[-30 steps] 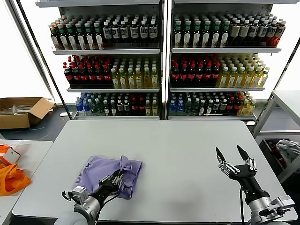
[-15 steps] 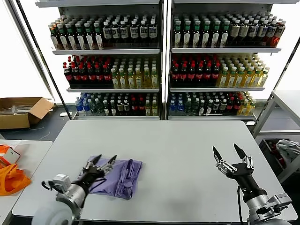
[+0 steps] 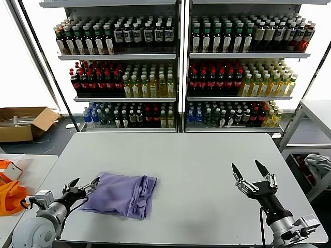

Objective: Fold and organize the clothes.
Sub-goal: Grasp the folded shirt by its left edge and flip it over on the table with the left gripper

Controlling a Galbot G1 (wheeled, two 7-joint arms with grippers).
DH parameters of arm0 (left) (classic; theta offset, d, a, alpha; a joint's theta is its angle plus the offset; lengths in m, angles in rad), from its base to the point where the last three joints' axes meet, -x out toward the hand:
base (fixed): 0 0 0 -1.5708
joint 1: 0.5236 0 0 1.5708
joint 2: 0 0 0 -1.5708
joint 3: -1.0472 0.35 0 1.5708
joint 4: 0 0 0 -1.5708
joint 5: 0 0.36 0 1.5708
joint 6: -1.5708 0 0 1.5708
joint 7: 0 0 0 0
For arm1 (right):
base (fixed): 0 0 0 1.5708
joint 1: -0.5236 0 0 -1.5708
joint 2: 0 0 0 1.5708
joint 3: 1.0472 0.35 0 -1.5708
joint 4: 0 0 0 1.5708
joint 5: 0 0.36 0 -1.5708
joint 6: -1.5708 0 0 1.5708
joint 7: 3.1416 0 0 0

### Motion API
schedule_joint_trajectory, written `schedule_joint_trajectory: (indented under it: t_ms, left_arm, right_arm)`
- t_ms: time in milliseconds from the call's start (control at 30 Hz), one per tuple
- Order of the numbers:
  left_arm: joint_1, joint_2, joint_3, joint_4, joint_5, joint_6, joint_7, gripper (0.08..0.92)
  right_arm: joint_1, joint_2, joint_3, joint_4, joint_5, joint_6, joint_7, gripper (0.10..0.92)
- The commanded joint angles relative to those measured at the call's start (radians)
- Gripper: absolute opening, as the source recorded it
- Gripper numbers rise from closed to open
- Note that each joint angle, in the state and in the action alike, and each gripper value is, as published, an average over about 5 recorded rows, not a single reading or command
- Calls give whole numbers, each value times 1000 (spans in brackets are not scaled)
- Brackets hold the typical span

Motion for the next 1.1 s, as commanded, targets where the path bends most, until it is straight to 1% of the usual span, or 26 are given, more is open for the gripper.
schedule_joint_trajectory:
  t_ms: [33,300,400,667,867,1000,1100]
  left_arm:
    - [-17,11,35,106,-3,3,48,823]
    - [-42,-2,73,143,-12,3,77,821]
    - [-57,-10,77,155,-24,1,83,779]
    - [-67,-28,88,153,-9,-35,90,549]
    - [-56,-36,72,151,-4,-56,83,376]
    - [-30,-52,29,122,-13,-73,75,263]
    - [-6,-77,-60,88,-37,-74,67,177]
  right_arm:
    - [-3,3,3,3,0,0,0,823]
    - [-4,3,6,0,2,1,-2,823]
    - [-4,4,6,0,6,0,-4,823]
    - [-3,3,7,-5,9,1,-8,823]
    - [-8,2,17,-9,16,3,-11,823]
    - [-6,2,24,-13,21,4,-12,823]
    - [-7,4,31,-15,24,4,-14,823]
